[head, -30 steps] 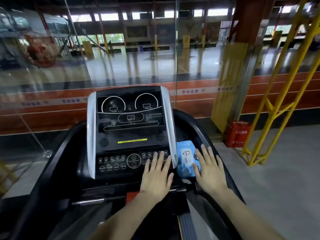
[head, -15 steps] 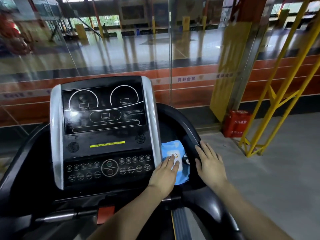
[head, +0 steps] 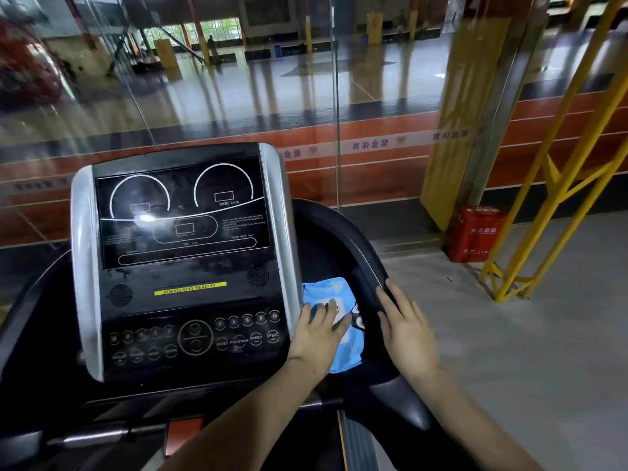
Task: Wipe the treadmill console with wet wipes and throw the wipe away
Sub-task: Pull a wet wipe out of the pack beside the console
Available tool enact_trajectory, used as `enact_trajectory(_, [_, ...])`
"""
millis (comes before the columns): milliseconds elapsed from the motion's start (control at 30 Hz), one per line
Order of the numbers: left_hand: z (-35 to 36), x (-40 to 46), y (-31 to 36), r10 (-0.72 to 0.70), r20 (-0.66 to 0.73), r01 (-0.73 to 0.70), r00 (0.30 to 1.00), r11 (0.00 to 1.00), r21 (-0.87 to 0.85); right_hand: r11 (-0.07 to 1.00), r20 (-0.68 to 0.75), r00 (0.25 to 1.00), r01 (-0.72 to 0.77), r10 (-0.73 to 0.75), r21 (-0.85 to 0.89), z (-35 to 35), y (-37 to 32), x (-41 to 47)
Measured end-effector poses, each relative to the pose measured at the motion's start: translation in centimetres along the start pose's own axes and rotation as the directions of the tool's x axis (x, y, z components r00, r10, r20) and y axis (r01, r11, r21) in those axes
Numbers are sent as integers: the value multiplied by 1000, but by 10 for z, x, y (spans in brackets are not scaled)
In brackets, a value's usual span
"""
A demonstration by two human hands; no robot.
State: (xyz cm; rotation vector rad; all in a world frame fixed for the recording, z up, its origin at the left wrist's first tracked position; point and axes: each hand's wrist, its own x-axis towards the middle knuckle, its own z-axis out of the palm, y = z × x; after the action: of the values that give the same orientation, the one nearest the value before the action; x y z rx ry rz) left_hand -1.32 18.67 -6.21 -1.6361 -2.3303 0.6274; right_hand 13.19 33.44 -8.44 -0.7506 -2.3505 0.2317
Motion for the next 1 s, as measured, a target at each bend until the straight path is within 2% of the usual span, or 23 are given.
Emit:
enact_trajectory(600, [-15, -11, -27, 15, -185, -26, 983, 998, -55, 1000, 3, 1000, -2, 2, 16, 2, -1, -7])
enact_trajectory(767, [6, -47, -44, -25, -274, 12, 961, 999, -51, 979, -82, 981, 185, -178, 87, -1, -17, 1])
enact_trajectory(833, [13, -58, -48, -31, -262, 24, 965, 999, -30, 964, -34, 976, 217, -214, 154, 5, -32, 10])
enact_trajectory(933, [18, -65, -53, -46, -226, 40, 973, 999, -28, 959, 111, 977, 155, -185, 236, 21, -51, 21])
enact_trajectory(1000, [19, -69, -56, -43, -209, 36, 977, 999, -33, 965, 202, 965, 119, -167, 232, 33, -56, 27])
